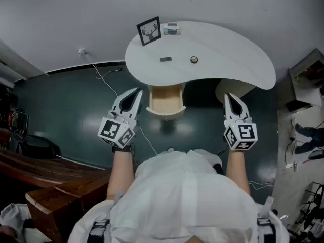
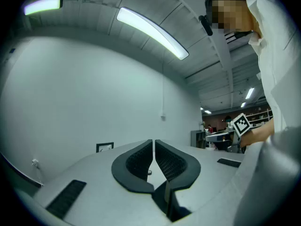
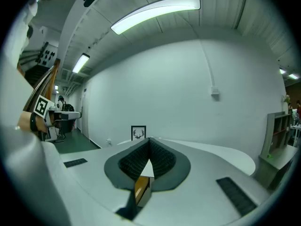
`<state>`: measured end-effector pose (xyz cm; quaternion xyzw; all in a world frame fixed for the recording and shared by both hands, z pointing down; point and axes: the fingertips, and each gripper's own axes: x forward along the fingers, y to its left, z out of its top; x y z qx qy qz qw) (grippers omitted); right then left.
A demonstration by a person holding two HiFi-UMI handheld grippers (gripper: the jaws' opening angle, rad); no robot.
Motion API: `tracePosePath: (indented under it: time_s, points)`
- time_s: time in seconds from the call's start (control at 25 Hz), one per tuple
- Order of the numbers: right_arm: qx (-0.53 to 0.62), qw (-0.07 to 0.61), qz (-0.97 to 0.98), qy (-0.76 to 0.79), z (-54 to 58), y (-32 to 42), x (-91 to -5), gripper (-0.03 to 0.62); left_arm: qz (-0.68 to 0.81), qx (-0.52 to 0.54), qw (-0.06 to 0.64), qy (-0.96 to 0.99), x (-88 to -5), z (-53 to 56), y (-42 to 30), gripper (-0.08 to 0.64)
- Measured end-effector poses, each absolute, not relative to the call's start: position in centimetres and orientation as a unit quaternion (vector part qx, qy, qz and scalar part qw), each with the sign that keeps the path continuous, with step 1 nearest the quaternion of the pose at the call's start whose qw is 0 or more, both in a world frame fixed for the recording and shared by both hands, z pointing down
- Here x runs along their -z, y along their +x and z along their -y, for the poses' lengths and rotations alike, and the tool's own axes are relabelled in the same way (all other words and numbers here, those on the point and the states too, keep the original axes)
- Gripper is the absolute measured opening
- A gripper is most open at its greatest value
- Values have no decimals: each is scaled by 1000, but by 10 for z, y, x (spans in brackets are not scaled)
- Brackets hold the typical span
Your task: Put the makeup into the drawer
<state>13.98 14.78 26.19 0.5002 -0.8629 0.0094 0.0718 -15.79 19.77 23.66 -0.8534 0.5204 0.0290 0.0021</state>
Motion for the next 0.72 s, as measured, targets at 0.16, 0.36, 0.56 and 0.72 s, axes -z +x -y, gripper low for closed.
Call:
tracePosePath:
  time_s: [0.16,0.36,0.56,0.72]
  points:
    - [-9,73,863,500,-144,138,-259,9,-518,-28,5,-855,-233,-195,-159,25]
    - [-8,77,864,497,-142,135,-261,8,-519,-27,5,-855,-235,-193,-162,25]
    - [-7,80,866,493,-138,129,-261,8,-518,-27,3,-855,-237,-190,-165,23]
    - [-16,72,865,495,-132,127,-262,8,-516,-26,2,-856,-237,-186,-167,25]
